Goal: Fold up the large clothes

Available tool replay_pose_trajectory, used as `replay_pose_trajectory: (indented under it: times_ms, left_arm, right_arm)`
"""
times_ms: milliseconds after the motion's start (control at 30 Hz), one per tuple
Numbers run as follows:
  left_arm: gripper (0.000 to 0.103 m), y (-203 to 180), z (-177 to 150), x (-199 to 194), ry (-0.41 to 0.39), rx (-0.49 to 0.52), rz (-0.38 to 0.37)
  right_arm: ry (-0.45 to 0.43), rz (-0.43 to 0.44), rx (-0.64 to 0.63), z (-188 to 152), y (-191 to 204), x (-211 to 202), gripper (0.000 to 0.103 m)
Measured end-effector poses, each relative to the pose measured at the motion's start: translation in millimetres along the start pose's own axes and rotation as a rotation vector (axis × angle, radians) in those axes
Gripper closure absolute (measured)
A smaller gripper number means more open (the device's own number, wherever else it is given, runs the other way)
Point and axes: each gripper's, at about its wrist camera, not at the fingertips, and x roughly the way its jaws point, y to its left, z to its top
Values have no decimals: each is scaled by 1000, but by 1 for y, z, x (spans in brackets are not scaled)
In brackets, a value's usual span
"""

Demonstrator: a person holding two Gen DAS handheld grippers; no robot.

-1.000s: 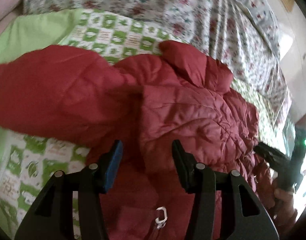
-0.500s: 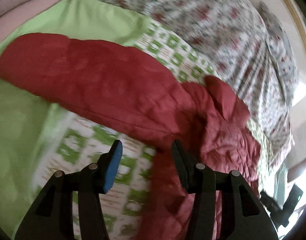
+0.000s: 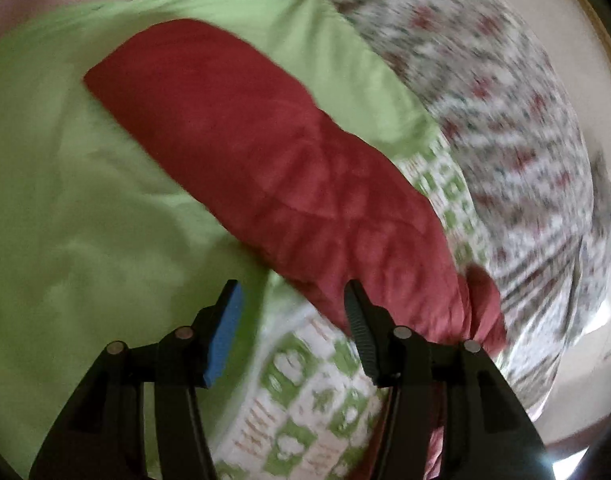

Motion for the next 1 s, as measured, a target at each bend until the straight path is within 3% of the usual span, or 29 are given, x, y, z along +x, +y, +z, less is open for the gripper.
replay_pose_trajectory:
  times_ms: [133,367,467,633,700,767,800,1000]
  left_arm:
    - [52,18,13,11,-13,-83,-21]
    - [52,31,29,27,-50,-125,-24]
    - [45,35,36,33,-53,-152,-70]
    - [45,29,46,36,-77,-168,-88]
    - [55,22,47,33,-92,-138,-78]
    - [82,11,46,29,-105,-92,-80]
    - [86,5,45,24,-114,-69,-84]
    - [93,-40,35,-13,-182,88,-135]
  right_arm:
    - [7,7,-1,-1,3,1,33]
    - [15,17,7,0,0,3,33]
    - [21,19,17,0,-2,5,33]
    - [34,28,36,-1,-6,10,33]
    - [37,35,47,-2,-9,10,33]
    - [37,36,52,-1,-12,10,33]
    - [37,35,57,-1,-14,10,33]
    - [39,53,85,1,-23,11,33]
